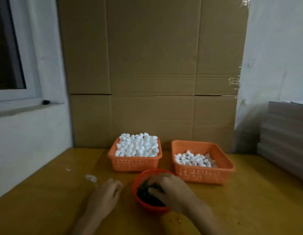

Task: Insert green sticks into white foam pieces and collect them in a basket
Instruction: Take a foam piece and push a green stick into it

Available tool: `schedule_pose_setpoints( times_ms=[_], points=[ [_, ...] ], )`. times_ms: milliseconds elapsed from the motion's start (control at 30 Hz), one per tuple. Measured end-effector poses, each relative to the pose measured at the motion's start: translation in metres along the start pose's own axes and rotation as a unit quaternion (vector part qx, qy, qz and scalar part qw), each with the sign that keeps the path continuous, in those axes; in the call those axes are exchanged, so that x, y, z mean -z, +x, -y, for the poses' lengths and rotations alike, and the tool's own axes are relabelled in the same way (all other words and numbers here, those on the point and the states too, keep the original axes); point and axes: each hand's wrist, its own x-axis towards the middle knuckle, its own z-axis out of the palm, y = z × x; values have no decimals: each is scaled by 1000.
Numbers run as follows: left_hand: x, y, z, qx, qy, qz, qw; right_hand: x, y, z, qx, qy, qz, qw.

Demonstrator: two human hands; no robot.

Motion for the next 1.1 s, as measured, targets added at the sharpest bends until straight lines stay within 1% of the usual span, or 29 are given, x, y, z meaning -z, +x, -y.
schedule_pose_setpoints(
  times_ms=[33,67,133,233,367,433,533,600,700,800,867,900,933,967,1033,1067,1100],
  points=[
    [-5,-2,0,5,49,7,999,-9,4,1,-9,-9,13,1000],
    [-8,-2,0,13,72,1,997,-13,8,0,-27,-17,21,999],
    [-18,-3,3,21,88,-5,996,-29,10,-2,-52,-18,44,998],
    [-21,2,7,8,101,-22,995,-39,15,-16,-82,16,46,995],
    [-23,7,7,7,115,-14,993,-43,20,-27,-74,14,76,994],
    [-23,8,6,1,125,-5,992,-43,24,-30,-73,8,82,994],
    [-22,9,8,16,126,5,992,-45,27,-29,-73,11,85,994],
    [-22,12,7,17,97,-22,995,-46,27,-31,-73,14,74,995],
    [-11,20,-5,27,33,-104,994,-45,26,-33,-67,17,65,995],
    [5,44,-23,-5,-15,-195,981,-42,27,-32,-69,24,66,995],
    [19,65,-42,-36,-47,-218,974,-42,26,-31,-67,26,69,995],
    [24,75,-52,-52,-56,-206,976,-44,25,-30,-64,25,69,995],
    [26,86,-60,-68,-59,-176,980,-45,24,-30,-63,25,71,995],
    [26,96,-68,-81,-57,-130,987,-48,22,-30,-62,27,70,995],
    [21,113,-81,-99,-27,-9,995,-49,21,-32,-59,33,63,996],
    [17,121,-87,-112,-4,42,993,-48,21,-33,-56,34,62,996],
    [12,126,-92,-122,19,75,989,-46,22,-34,-52,35,60,996]
  ],
)
